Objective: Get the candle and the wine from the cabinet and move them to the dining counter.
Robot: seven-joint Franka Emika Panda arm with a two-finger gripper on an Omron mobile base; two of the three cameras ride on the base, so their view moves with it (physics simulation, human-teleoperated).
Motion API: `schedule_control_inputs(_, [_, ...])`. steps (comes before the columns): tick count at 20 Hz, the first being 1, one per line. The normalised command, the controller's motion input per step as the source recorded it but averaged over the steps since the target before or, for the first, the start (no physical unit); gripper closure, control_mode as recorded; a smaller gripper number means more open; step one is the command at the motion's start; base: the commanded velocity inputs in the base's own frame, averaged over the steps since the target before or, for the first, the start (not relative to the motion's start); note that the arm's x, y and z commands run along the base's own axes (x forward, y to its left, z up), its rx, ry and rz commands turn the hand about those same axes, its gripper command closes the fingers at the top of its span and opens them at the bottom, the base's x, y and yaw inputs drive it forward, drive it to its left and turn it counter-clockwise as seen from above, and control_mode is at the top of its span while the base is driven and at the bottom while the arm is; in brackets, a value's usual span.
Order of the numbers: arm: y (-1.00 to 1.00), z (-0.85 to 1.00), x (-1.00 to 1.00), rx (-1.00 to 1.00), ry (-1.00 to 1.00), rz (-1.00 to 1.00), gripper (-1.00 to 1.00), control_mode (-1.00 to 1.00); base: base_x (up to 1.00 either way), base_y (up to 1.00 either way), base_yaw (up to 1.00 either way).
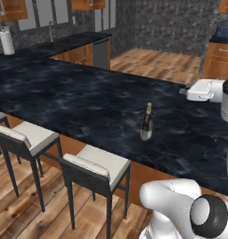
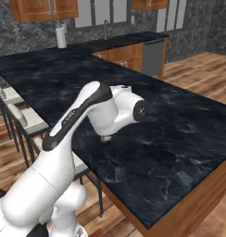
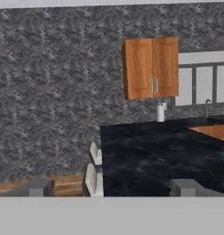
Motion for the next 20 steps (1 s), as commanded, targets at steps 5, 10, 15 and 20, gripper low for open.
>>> schedule_control_inputs(5, [0.07,0.36,-0.69,0.01,0.19,-0.29,-1.00,-1.00,0.00,0.00,0.00])
schedule_control_inputs(10, [0.08,0.15,-0.65,0.00,0.26,-0.31,-1.00,-1.00,0.00,0.00,0.00])
schedule_control_inputs(15, [0.01,0.09,-0.65,0.00,0.30,-0.28,-1.00,-1.00,0.00,0.00,0.00])
schedule_control_inputs(20, [0.03,-0.06,-0.60,-0.03,0.19,-0.22,-1.00,-1.00,0.00,0.00,0.00])
